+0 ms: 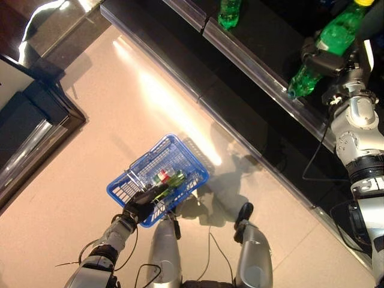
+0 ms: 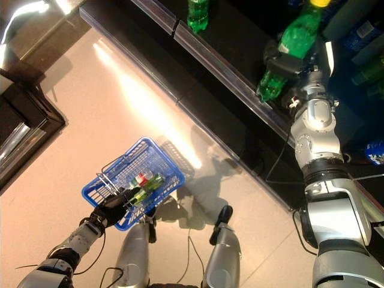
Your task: Pick up the drink and place into the basket.
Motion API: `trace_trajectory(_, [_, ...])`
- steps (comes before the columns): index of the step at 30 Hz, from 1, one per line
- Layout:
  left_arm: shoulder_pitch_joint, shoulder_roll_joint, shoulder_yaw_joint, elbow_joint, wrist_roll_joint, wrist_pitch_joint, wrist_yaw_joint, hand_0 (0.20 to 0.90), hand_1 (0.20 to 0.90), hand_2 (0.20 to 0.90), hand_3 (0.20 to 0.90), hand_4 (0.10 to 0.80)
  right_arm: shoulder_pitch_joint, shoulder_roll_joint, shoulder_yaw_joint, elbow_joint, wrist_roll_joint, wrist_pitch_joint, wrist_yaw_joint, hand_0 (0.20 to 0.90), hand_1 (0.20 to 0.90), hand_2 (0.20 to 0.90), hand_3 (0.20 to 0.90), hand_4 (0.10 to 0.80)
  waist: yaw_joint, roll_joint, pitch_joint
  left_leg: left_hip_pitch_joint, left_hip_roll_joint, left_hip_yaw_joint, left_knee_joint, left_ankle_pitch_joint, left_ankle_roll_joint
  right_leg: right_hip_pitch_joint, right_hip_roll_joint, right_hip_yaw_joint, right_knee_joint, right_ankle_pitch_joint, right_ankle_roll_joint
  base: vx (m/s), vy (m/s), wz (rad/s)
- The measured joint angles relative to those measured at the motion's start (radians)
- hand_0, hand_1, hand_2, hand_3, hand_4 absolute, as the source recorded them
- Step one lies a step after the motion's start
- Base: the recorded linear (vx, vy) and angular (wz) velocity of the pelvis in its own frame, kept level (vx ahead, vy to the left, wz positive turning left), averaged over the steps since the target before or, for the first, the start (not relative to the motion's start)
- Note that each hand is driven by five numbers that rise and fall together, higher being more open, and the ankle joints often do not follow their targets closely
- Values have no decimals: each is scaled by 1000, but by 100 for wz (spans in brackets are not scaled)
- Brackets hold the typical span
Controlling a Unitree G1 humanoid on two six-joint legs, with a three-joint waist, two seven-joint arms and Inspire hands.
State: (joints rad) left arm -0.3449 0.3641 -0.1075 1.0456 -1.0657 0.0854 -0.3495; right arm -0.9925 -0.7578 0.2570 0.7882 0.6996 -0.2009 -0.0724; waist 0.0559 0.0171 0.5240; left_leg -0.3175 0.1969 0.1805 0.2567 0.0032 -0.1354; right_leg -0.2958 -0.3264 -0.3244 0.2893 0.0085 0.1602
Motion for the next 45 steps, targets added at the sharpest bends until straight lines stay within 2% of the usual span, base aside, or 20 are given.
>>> trace_trajectory(11, [1,1,0,0,2,-4,-8,300,300,300,200,100,0,0,1,-16,-49,-2,-4,300,300,300,200,100,-1,0,0,7,1,2,-17,3,0,13,9,-3,-36,16,1,4,-6,0])
trace_trajectory(16, [21,-1,0,1,4,10,-9,300,300,300,200,100,15,0,43,-26,-168,1,-17,300,300,300,200,100,-4,0,0,78,-10,9,-75,16,2,94,12,-24,-106,38,10,15,2,3])
trace_trajectory(21, [60,-6,0,-1,4,14,-14,300,300,300,200,100,51,-1,42,-85,-191,16,-13,300,300,300,200,100,2,-2,-1,162,-23,25,-159,39,2,173,18,-34,-187,63,21,74,-5,0])
trace_trajectory(28, [107,-27,7,-10,36,8,-14,300,300,300,200,100,132,-2,33,-188,-198,27,2,300,300,300,200,100,1,-11,-6,272,-30,36,-248,58,-2,289,36,-59,-283,96,23,92,7,1])
trace_trajectory(32, [140,-29,12,-44,43,10,-13,300,300,300,200,100,160,-2,8,-237,-200,30,27,300,300,300,200,100,2,-17,-9,315,-30,51,-276,61,-5,330,44,-64,-321,109,25,86,19,-6])
trace_trajectory(37, [198,-33,12,-118,45,14,-12,300,300,300,200,100,240,-3,-69,-306,-207,44,35,300,300,300,200,100,-1,-27,-17,376,-28,58,-307,66,-8,412,54,-105,-360,110,26,77,22,11])
trace_trajectory(45, [228,-44,13,-200,43,20,-32,300,300,300,200,100,328,-4,-121,-456,-239,66,72,300,300,300,200,100,9,-50,-51,403,-27,57,-329,73,-11,451,60,-137,-374,111,27,51,22,7])
